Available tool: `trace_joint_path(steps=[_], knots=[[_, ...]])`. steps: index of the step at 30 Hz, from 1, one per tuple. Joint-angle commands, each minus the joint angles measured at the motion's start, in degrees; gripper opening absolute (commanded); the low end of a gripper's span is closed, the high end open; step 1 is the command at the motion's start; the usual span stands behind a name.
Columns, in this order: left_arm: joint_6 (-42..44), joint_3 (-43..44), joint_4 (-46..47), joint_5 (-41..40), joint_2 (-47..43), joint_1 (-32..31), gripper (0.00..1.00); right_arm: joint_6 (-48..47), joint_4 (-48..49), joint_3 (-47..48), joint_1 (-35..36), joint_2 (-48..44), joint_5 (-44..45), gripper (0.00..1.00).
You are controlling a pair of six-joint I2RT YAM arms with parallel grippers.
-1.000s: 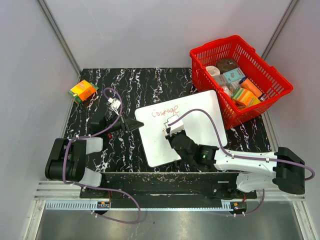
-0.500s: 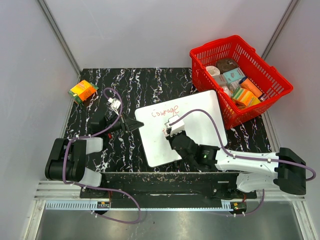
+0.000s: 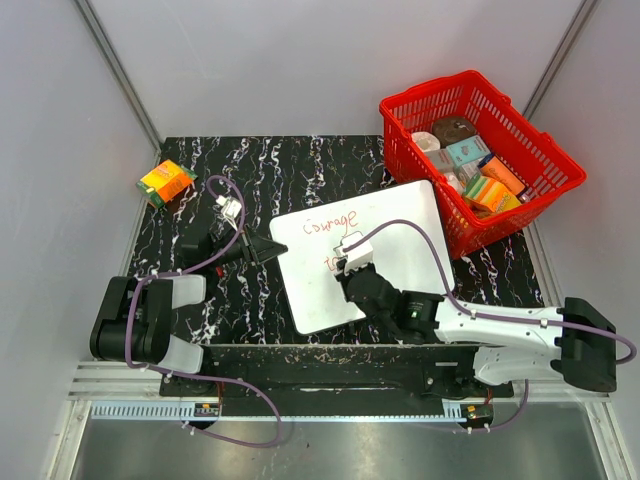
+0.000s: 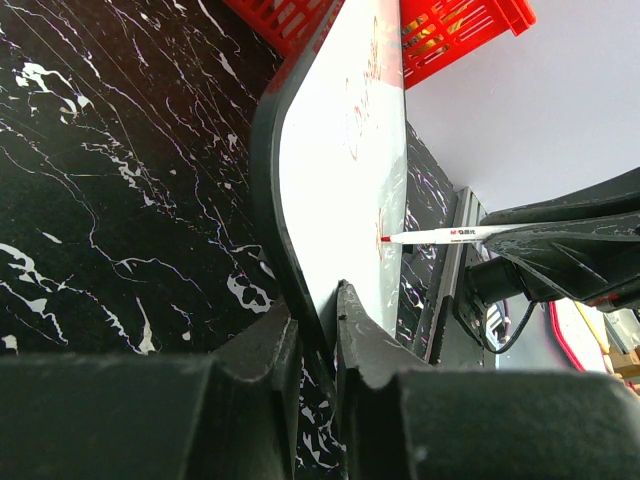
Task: Write a sentence on the whiteboard
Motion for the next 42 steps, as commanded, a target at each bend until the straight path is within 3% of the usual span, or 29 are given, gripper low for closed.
trace_joint_path(steps=[1,15,30,42], knots=[[9.2,0.7,0.8,-0.5,0.3,-2.4,0.00,0.7,-4.2,-1.2,0.1,-1.2,2.3,0.00],[9.2,0.6,0.8,-0.6,0.2,-2.4,0.00,-0.6,-3.3,0.2,-0.4,-0.9,6.7,0.00],[9.3,0.7,0.8,-0.6,0.2,-2.4,0.00,-4.0,2.6,5.0,-2.0,3.1,3.1,0.00],[9.2,0.6,0.8,-0.6,0.1,-2.4,0.00,-1.8,2.6,1.5,-2.4,-6.2,-2.4,0.00]])
